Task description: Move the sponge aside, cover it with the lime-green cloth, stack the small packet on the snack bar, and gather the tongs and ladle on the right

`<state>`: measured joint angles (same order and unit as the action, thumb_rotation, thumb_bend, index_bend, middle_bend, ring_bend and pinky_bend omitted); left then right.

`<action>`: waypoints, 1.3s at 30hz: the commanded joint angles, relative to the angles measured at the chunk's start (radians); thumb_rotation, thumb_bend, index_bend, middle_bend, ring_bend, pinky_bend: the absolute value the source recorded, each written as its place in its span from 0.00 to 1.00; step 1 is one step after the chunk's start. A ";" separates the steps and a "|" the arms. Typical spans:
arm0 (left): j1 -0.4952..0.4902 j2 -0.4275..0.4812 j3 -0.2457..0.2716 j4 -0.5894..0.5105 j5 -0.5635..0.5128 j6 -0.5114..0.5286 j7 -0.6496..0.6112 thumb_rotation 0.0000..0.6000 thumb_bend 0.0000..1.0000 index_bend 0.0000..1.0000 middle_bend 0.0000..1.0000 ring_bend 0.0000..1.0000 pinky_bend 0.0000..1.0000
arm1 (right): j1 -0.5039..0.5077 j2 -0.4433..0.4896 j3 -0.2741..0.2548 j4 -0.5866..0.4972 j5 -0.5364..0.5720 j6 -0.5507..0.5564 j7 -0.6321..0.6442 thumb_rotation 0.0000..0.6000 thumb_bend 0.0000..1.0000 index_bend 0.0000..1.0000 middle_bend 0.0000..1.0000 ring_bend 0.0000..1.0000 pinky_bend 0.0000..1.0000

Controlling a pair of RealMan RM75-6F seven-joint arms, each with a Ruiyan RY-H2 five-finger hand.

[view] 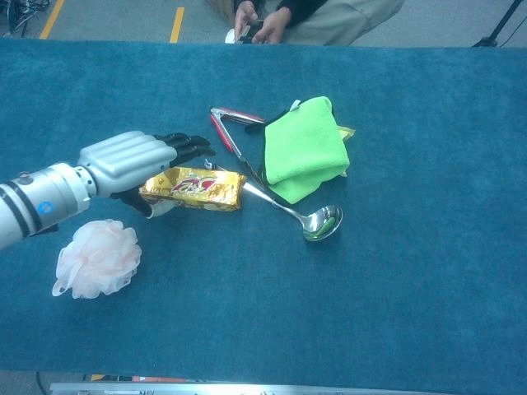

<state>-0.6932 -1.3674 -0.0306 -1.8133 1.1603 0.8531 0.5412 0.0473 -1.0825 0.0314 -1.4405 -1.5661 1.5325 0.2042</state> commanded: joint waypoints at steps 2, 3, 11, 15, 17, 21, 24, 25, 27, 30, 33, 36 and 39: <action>-0.044 -0.032 -0.001 0.029 -0.080 -0.027 0.052 1.00 0.38 0.00 0.00 0.00 0.13 | -0.003 -0.001 0.001 0.007 0.004 0.001 0.007 1.00 0.14 0.36 0.46 0.40 0.48; -0.049 -0.038 0.002 0.035 -0.092 -0.027 0.062 1.00 0.38 0.00 0.00 0.00 0.13 | -0.004 -0.001 0.001 0.008 0.005 0.001 0.009 1.00 0.14 0.36 0.46 0.40 0.48; -0.078 -0.076 0.021 0.075 -0.166 -0.018 0.101 1.00 0.38 0.00 0.00 0.00 0.12 | -0.007 -0.002 0.002 0.017 0.011 0.000 0.018 1.00 0.14 0.36 0.46 0.40 0.48; -0.084 -0.100 0.027 0.105 -0.177 -0.012 0.093 1.00 0.38 0.00 0.00 0.00 0.12 | -0.008 -0.002 0.003 0.019 0.011 0.002 0.019 1.00 0.14 0.36 0.46 0.40 0.48; -0.085 -0.112 0.027 0.121 -0.178 -0.005 0.088 1.00 0.38 0.00 0.00 0.00 0.12 | -0.009 -0.002 0.003 0.018 0.011 0.002 0.019 1.00 0.14 0.36 0.46 0.40 0.48; -0.078 -0.135 0.029 0.155 -0.165 0.012 0.063 1.00 0.38 0.08 0.01 0.00 0.13 | -0.012 0.000 0.004 0.017 0.013 0.005 0.020 1.00 0.14 0.36 0.46 0.40 0.48; -0.072 -0.147 0.029 0.177 -0.152 0.020 0.036 1.00 0.38 0.21 0.12 0.07 0.17 | -0.014 0.000 0.004 0.017 0.013 0.007 0.021 1.00 0.14 0.36 0.46 0.40 0.48; -0.069 -0.152 0.027 0.184 -0.145 0.025 0.025 1.00 0.38 0.26 0.17 0.12 0.21 | -0.014 0.000 0.004 0.017 0.013 0.007 0.021 1.00 0.14 0.36 0.46 0.40 0.48; -0.060 -0.167 0.023 0.209 -0.116 0.043 -0.005 1.00 0.38 0.33 0.27 0.21 0.29 | -0.014 0.000 0.005 0.017 0.013 0.008 0.021 1.00 0.14 0.36 0.46 0.40 0.48; -0.053 -0.177 0.022 0.239 -0.085 0.045 -0.043 1.00 0.38 0.39 0.35 0.29 0.38 | -0.015 0.001 0.005 0.016 0.013 0.008 0.021 1.00 0.14 0.36 0.46 0.40 0.48; -0.051 -0.178 0.018 0.263 -0.066 0.043 -0.073 1.00 0.38 0.41 0.37 0.32 0.41 | -0.015 0.002 0.006 0.014 0.013 0.009 0.021 1.00 0.14 0.36 0.46 0.40 0.48; -0.058 -0.161 0.003 0.268 -0.062 0.034 -0.094 1.00 0.38 0.41 0.38 0.33 0.42 | -0.016 0.002 0.007 0.013 0.013 0.009 0.020 1.00 0.14 0.36 0.46 0.40 0.48; -0.073 -0.133 -0.020 0.266 -0.071 0.014 -0.109 1.00 0.38 0.41 0.38 0.33 0.43 | -0.017 0.002 0.006 0.012 0.014 0.009 0.020 1.00 0.14 0.36 0.46 0.40 0.48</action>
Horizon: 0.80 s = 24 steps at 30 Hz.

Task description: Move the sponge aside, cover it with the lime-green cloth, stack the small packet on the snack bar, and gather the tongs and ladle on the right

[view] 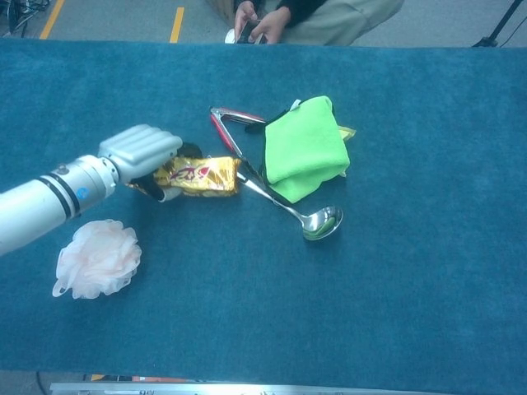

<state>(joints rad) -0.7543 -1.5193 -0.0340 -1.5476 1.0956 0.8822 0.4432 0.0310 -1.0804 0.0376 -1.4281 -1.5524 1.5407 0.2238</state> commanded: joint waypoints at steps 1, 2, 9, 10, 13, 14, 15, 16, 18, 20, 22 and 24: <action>-0.018 0.027 -0.024 0.001 -0.011 -0.023 -0.015 1.00 0.38 0.41 0.38 0.33 0.43 | -0.001 0.000 0.000 0.000 0.000 0.001 0.000 1.00 0.14 0.36 0.46 0.40 0.48; -0.026 0.037 -0.035 0.006 -0.018 -0.032 -0.020 1.00 0.38 0.41 0.38 0.33 0.43 | -0.002 0.000 0.000 0.000 0.001 0.003 0.000 1.00 0.14 0.36 0.46 0.40 0.48; -0.064 0.060 -0.089 0.078 -0.073 -0.063 -0.039 1.00 0.38 0.40 0.38 0.33 0.43 | -0.008 0.002 0.001 -0.001 0.004 0.008 0.001 1.00 0.14 0.36 0.46 0.40 0.48; -0.068 0.056 -0.095 0.093 -0.081 -0.064 -0.042 1.00 0.38 0.40 0.37 0.33 0.43 | -0.009 0.002 0.001 -0.001 0.004 0.009 0.001 1.00 0.14 0.36 0.46 0.40 0.48; -0.081 0.040 -0.108 0.146 -0.118 -0.074 -0.038 1.00 0.38 0.40 0.35 0.31 0.43 | -0.009 0.003 0.001 -0.004 -0.002 0.013 0.001 1.00 0.14 0.36 0.46 0.40 0.48; -0.084 0.036 -0.111 0.160 -0.129 -0.078 -0.037 1.00 0.38 0.39 0.35 0.31 0.43 | -0.010 0.003 0.001 -0.005 -0.004 0.015 0.000 1.00 0.14 0.36 0.46 0.40 0.48; -0.088 0.032 -0.113 0.176 -0.142 -0.082 -0.035 1.00 0.38 0.39 0.35 0.31 0.43 | -0.010 0.004 0.000 -0.006 -0.006 0.017 0.000 1.00 0.14 0.36 0.46 0.40 0.48; -0.091 0.029 -0.112 0.187 -0.150 -0.085 -0.032 1.00 0.38 0.39 0.35 0.31 0.43 | -0.011 0.005 0.000 -0.006 -0.006 0.019 0.000 1.00 0.14 0.36 0.46 0.40 0.48; -0.095 0.025 -0.108 0.210 -0.167 -0.092 -0.022 1.00 0.38 0.39 0.34 0.30 0.43 | -0.012 0.007 0.001 -0.008 -0.006 0.020 -0.001 1.00 0.14 0.36 0.46 0.40 0.48; -0.097 0.025 -0.102 0.223 -0.184 -0.100 -0.013 1.00 0.38 0.38 0.32 0.28 0.43 | -0.013 0.008 0.001 -0.009 -0.006 0.022 -0.002 1.00 0.14 0.36 0.46 0.40 0.48; -0.100 0.028 -0.095 0.228 -0.208 -0.112 0.000 1.00 0.38 0.35 0.28 0.23 0.42 | -0.013 0.009 0.001 -0.012 -0.010 0.024 -0.003 1.00 0.14 0.36 0.46 0.40 0.48; -0.100 0.030 -0.090 0.227 -0.219 -0.113 0.003 1.00 0.38 0.32 0.24 0.19 0.42 | -0.011 0.010 0.000 -0.015 -0.015 0.024 -0.008 1.00 0.14 0.36 0.46 0.40 0.48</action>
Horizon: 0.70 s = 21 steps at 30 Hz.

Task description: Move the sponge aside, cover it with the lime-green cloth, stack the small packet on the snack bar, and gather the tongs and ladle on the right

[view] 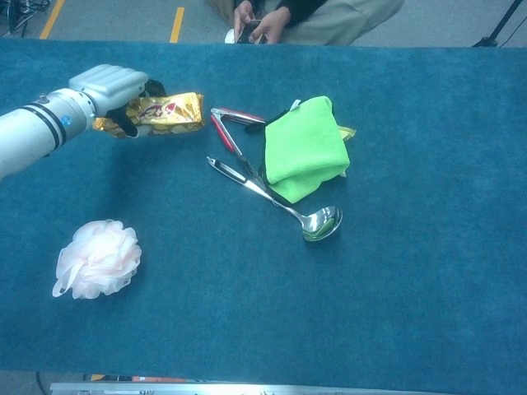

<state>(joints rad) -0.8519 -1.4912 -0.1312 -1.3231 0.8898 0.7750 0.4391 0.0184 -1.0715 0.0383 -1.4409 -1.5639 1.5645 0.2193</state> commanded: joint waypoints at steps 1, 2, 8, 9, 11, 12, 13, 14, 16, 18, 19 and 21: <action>-0.001 0.005 0.010 -0.001 -0.016 -0.007 0.008 1.00 0.38 0.29 0.21 0.17 0.41 | 0.003 0.002 -0.001 -0.004 -0.006 0.000 -0.006 1.00 0.14 0.36 0.46 0.40 0.48; -0.001 0.008 0.011 -0.006 -0.020 -0.009 0.008 1.00 0.38 0.26 0.19 0.14 0.40 | 0.004 0.003 -0.001 -0.006 -0.009 0.000 -0.008 1.00 0.14 0.36 0.46 0.40 0.48; -0.001 0.018 0.012 -0.023 -0.023 0.001 -0.001 1.00 0.38 0.05 0.03 0.01 0.26 | 0.018 0.018 0.001 -0.030 -0.037 0.004 -0.034 1.00 0.14 0.36 0.46 0.40 0.48; -0.001 0.020 0.013 -0.026 -0.025 0.001 -0.001 1.00 0.38 0.04 0.02 0.01 0.25 | 0.021 0.021 0.001 -0.033 -0.040 0.002 -0.037 1.00 0.14 0.36 0.46 0.40 0.48; -0.003 0.030 0.014 -0.037 -0.037 -0.005 0.000 1.00 0.38 0.02 0.00 0.00 0.23 | 0.027 0.026 0.000 -0.041 -0.047 -0.003 -0.043 1.00 0.14 0.36 0.46 0.40 0.48; -0.003 0.038 0.015 -0.048 -0.042 -0.005 0.001 1.00 0.38 0.01 0.00 0.00 0.22 | 0.031 0.029 0.000 -0.046 -0.054 -0.004 -0.050 1.00 0.14 0.36 0.46 0.40 0.48; -0.002 0.044 0.015 -0.058 -0.045 -0.002 0.001 1.00 0.38 0.00 0.00 0.00 0.21 | 0.035 0.032 0.000 -0.049 -0.060 -0.005 -0.055 1.00 0.14 0.36 0.46 0.40 0.48; -0.001 0.052 0.016 -0.069 -0.046 0.002 0.002 1.00 0.38 0.00 0.00 0.00 0.20 | 0.039 0.034 0.000 -0.053 -0.067 -0.005 -0.059 1.00 0.14 0.36 0.46 0.40 0.48; 0.005 0.072 0.016 -0.101 -0.044 0.018 0.000 1.00 0.38 0.00 0.00 0.00 0.20 | 0.050 0.043 -0.002 -0.065 -0.089 -0.008 -0.067 1.00 0.14 0.36 0.46 0.40 0.48; 0.015 0.096 0.015 -0.140 -0.031 0.042 -0.007 1.00 0.38 0.00 0.00 0.00 0.20 | 0.064 0.054 -0.004 -0.078 -0.111 -0.014 -0.076 1.00 0.14 0.36 0.46 0.40 0.48; 0.020 0.106 0.014 -0.158 -0.022 0.054 -0.011 1.00 0.38 0.00 0.00 0.00 0.20 | 0.070 0.059 -0.005 -0.083 -0.119 -0.018 -0.082 1.00 0.14 0.36 0.46 0.40 0.48; 0.034 0.129 0.014 -0.202 0.007 0.084 -0.025 1.00 0.38 0.00 0.00 0.00 0.20 | 0.085 0.067 -0.005 -0.093 -0.134 -0.030 -0.101 1.00 0.14 0.36 0.46 0.40 0.48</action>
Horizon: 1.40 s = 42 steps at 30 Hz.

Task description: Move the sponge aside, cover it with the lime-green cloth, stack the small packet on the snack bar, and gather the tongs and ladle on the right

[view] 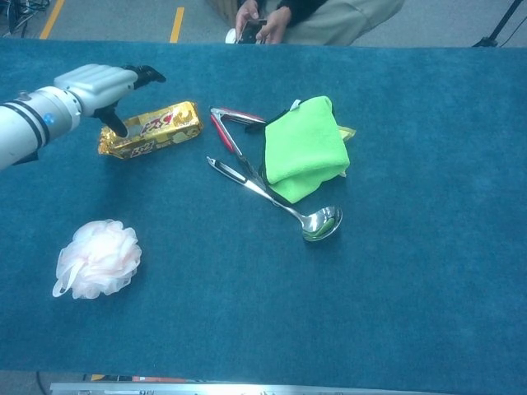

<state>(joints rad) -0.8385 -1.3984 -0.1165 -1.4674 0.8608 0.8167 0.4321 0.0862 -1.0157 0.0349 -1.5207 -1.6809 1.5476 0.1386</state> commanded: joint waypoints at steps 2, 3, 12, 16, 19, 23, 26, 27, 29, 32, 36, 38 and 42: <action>0.036 0.067 0.005 -0.112 0.077 0.065 -0.031 1.00 0.38 0.00 0.00 0.00 0.19 | 0.032 0.012 0.002 -0.020 -0.029 -0.023 -0.039 1.00 0.14 0.36 0.46 0.40 0.48; 0.044 0.081 0.009 -0.137 0.101 0.080 -0.037 1.00 0.38 0.00 0.00 0.00 0.19 | 0.039 0.008 0.006 -0.015 -0.037 -0.023 -0.057 1.00 0.14 0.36 0.46 0.40 0.48; 0.141 0.217 0.071 -0.363 0.313 0.219 -0.062 1.00 0.38 0.00 0.00 0.00 0.17 | 0.139 -0.011 0.005 -0.025 -0.152 -0.095 -0.218 1.00 0.12 0.36 0.46 0.39 0.48; 0.176 0.282 0.101 -0.443 0.347 0.251 -0.040 1.00 0.38 0.00 0.00 0.00 0.17 | 0.188 -0.005 -0.001 -0.067 -0.170 -0.170 -0.252 1.00 0.04 0.36 0.46 0.39 0.48; 0.203 0.324 0.120 -0.494 0.374 0.273 -0.032 1.00 0.38 0.00 0.00 0.00 0.17 | 0.219 -0.009 -0.001 -0.097 -0.175 -0.220 -0.292 1.00 0.00 0.36 0.45 0.37 0.48; 0.230 0.366 0.143 -0.541 0.405 0.288 -0.024 1.00 0.38 0.00 0.00 0.00 0.17 | 0.254 -0.010 0.005 -0.143 -0.155 -0.289 -0.353 1.00 0.00 0.29 0.41 0.31 0.46; 0.247 0.385 0.154 -0.563 0.420 0.292 -0.028 1.00 0.38 0.00 0.00 0.00 0.17 | 0.286 -0.017 0.010 -0.169 -0.127 -0.357 -0.388 1.00 0.00 0.24 0.38 0.27 0.43; 0.252 0.391 0.156 -0.570 0.426 0.293 -0.029 1.00 0.38 0.00 0.00 0.00 0.17 | 0.301 -0.022 0.015 -0.175 -0.112 -0.385 -0.404 1.00 0.00 0.22 0.37 0.26 0.42; 0.259 0.398 0.158 -0.578 0.436 0.296 -0.030 1.00 0.38 0.00 0.00 0.00 0.17 | 0.321 -0.032 0.025 -0.182 -0.091 -0.419 -0.426 1.00 0.00 0.17 0.34 0.24 0.39; 0.272 0.411 0.161 -0.595 0.453 0.302 -0.032 1.00 0.38 0.00 0.00 0.00 0.17 | 0.351 -0.054 0.042 -0.195 -0.045 -0.469 -0.474 1.00 0.00 0.09 0.28 0.19 0.34; 0.284 0.422 0.162 -0.611 0.467 0.306 -0.033 1.00 0.38 0.00 0.00 0.00 0.16 | 0.383 -0.085 0.062 -0.214 0.020 -0.530 -0.545 1.00 0.00 0.02 0.20 0.13 0.30; 0.289 0.426 0.163 -0.616 0.471 0.305 -0.030 1.00 0.38 0.00 0.00 0.00 0.16 | 0.399 -0.101 0.071 -0.223 0.054 -0.558 -0.579 1.00 0.00 0.01 0.18 0.11 0.28; 0.300 0.431 0.165 -0.628 0.480 0.305 -0.022 1.00 0.38 0.00 0.00 0.00 0.16 | 0.439 -0.144 0.091 -0.234 0.133 -0.615 -0.671 1.00 0.00 0.01 0.18 0.10 0.27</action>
<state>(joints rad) -0.5398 -0.9685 0.0478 -2.0945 1.3400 1.1218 0.4093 0.4990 -1.1318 0.1105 -1.7447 -1.5862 0.9658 -0.4856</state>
